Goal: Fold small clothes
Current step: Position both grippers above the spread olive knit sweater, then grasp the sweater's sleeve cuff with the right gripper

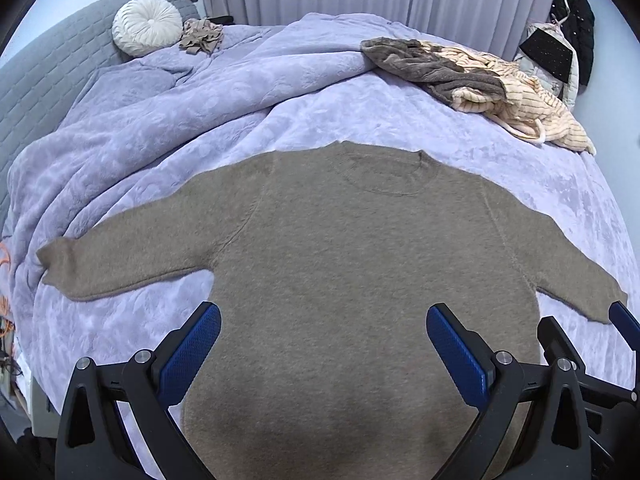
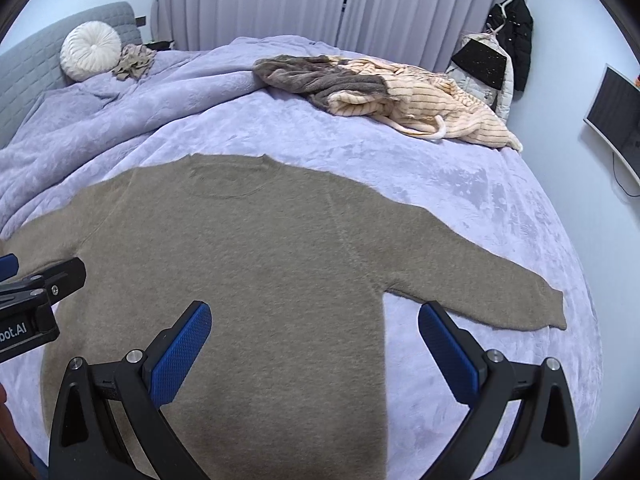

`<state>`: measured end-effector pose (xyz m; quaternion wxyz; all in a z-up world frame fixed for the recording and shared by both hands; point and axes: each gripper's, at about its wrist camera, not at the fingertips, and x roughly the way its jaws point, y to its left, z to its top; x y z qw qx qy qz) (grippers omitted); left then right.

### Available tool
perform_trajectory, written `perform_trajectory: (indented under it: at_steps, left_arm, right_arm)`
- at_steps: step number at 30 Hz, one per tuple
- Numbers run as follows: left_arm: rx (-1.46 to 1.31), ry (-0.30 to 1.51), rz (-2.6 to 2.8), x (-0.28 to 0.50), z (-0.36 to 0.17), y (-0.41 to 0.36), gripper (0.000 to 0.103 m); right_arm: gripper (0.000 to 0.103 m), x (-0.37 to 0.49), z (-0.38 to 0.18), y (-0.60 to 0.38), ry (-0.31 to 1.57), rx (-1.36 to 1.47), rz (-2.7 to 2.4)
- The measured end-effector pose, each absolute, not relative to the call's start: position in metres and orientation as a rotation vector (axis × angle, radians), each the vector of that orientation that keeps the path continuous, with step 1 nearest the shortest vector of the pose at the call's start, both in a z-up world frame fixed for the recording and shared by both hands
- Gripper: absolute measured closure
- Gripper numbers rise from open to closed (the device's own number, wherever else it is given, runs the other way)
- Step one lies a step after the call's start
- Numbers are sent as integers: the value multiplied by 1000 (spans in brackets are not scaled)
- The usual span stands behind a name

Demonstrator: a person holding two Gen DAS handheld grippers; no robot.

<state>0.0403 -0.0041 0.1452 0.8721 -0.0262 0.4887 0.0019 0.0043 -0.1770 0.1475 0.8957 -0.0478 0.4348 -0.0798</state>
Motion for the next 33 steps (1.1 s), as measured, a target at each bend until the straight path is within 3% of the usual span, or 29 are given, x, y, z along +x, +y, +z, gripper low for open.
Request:
perform_trajectory:
  at_steps: [17, 33]
  left_arm:
    - [83, 1042, -78, 66, 142, -124, 0]
    - [223, 1080, -155, 90, 107, -242, 0]
  right_arm:
    - [0, 9, 146, -298, 898, 42, -308]
    - [0, 1, 116, -425, 933, 141, -470]
